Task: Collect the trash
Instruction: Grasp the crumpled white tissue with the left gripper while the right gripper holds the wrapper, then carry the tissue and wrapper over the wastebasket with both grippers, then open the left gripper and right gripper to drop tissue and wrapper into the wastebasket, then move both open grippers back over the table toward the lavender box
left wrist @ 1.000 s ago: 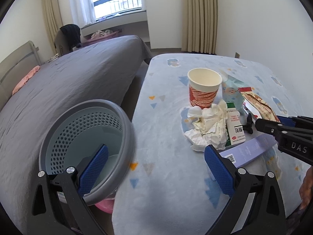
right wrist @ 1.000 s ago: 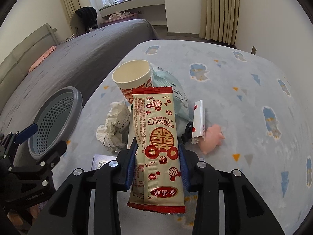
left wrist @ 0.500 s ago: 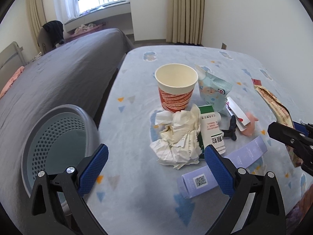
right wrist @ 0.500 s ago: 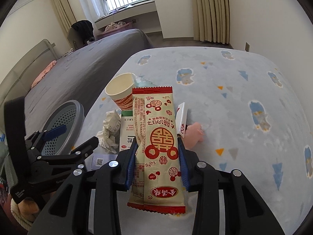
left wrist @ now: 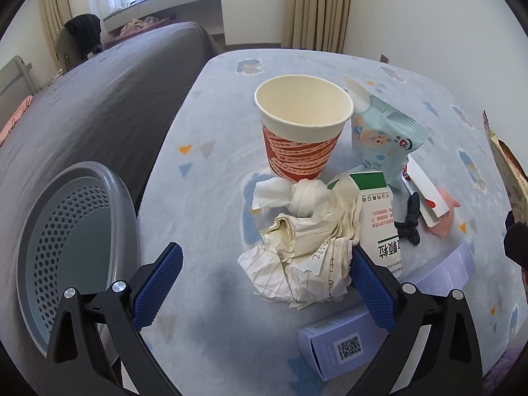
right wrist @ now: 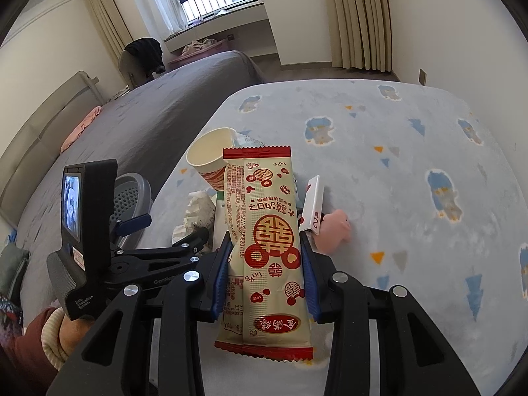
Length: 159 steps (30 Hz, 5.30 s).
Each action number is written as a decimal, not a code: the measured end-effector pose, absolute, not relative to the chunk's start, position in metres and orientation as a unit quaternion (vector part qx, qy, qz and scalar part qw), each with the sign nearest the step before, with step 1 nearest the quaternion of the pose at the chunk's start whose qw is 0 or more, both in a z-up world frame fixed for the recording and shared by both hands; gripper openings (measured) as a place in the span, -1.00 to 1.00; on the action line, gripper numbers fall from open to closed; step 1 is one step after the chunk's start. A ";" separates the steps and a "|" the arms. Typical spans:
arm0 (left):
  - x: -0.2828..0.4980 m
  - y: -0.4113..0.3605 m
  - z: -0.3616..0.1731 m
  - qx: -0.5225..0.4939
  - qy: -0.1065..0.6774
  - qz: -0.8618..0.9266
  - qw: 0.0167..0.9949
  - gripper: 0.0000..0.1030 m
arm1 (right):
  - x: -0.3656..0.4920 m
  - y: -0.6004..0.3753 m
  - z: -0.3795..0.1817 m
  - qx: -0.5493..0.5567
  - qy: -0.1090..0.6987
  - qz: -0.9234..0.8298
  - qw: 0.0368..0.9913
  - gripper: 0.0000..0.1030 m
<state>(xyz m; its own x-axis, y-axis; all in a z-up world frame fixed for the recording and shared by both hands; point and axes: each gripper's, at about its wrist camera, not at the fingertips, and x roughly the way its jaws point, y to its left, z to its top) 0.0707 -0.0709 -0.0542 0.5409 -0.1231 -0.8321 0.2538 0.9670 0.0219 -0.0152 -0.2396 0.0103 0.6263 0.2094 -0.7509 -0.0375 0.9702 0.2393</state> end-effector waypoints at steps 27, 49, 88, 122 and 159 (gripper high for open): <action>0.049 -0.045 -0.021 0.057 0.413 -0.134 0.899 -0.52 | -0.012 -0.233 0.007 0.094 0.427 0.068 0.897 -0.29; 0.010 0.092 0.025 0.043 0.368 -0.024 0.929 -0.52 | 0.013 -0.124 0.021 0.056 0.430 0.155 0.888 -0.29; 0.052 0.185 -0.003 0.014 0.414 0.046 0.909 -0.51 | 0.091 0.023 -0.008 0.015 0.465 0.273 0.842 -0.29; 0.053 0.195 -0.009 -0.007 0.417 0.075 0.906 0.14 | 0.089 0.035 -0.021 -0.004 0.462 0.285 0.840 -0.03; 0.044 0.202 0.001 -0.019 0.396 0.083 0.914 0.67 | 0.076 0.014 -0.014 0.012 0.456 0.249 0.854 0.14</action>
